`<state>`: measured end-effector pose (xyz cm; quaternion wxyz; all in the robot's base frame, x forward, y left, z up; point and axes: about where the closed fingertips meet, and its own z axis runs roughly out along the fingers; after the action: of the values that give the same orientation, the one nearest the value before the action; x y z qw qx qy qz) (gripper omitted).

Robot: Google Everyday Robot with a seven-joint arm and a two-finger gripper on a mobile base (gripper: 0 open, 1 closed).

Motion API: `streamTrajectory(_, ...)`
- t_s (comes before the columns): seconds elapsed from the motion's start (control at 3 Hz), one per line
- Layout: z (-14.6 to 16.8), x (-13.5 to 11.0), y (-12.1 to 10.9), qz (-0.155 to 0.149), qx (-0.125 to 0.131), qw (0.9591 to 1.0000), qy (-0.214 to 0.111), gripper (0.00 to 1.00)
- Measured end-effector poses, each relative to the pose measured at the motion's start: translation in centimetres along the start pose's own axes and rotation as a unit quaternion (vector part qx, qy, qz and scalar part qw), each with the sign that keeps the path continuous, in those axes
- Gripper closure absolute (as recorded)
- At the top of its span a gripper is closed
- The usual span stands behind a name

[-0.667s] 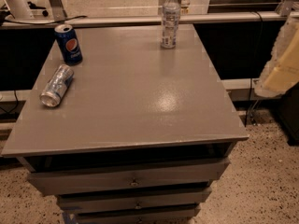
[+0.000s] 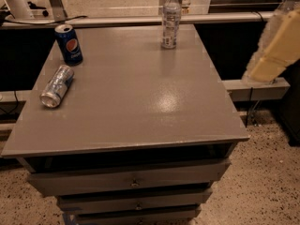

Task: Move blue plastic bottle near redbull can

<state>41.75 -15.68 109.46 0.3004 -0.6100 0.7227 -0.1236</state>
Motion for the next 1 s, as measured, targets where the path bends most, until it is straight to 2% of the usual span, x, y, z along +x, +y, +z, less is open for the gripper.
streamTrajectory(0.33,3.8,-0.8,-3.3,0.009,0.008,0.9992,-0.039,0.0)
streamTrajectory(0.67,9.4,-0.7,-7.1,0.026,0.015,0.9971,-0.07,0.0)
streamTrajectory(1.0,16.4,0.6,-10.2,0.055,0.009,0.9942,-0.092,0.0)
